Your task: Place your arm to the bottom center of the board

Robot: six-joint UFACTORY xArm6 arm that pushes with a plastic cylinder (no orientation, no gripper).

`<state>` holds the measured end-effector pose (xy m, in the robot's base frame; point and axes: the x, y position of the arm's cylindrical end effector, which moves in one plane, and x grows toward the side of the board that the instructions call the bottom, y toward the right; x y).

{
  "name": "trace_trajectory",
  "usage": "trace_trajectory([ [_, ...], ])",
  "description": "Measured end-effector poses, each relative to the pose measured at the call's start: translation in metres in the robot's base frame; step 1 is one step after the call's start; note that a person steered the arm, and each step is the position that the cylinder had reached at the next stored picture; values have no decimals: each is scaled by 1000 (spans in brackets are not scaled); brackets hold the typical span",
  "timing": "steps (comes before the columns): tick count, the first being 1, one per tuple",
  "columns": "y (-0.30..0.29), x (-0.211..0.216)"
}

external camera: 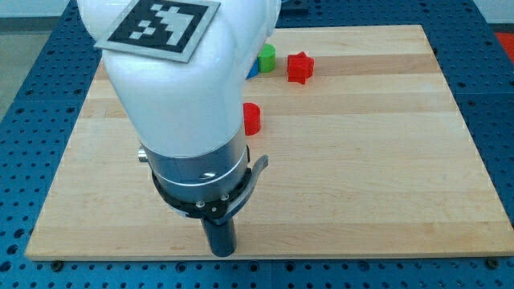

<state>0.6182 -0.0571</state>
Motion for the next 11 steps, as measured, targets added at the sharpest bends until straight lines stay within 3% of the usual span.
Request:
trace_trajectory([
  [1, 6, 0],
  [3, 189, -32],
  [4, 250, -26],
  [5, 245, -1],
  [7, 151, 1],
  [11, 125, 0],
])
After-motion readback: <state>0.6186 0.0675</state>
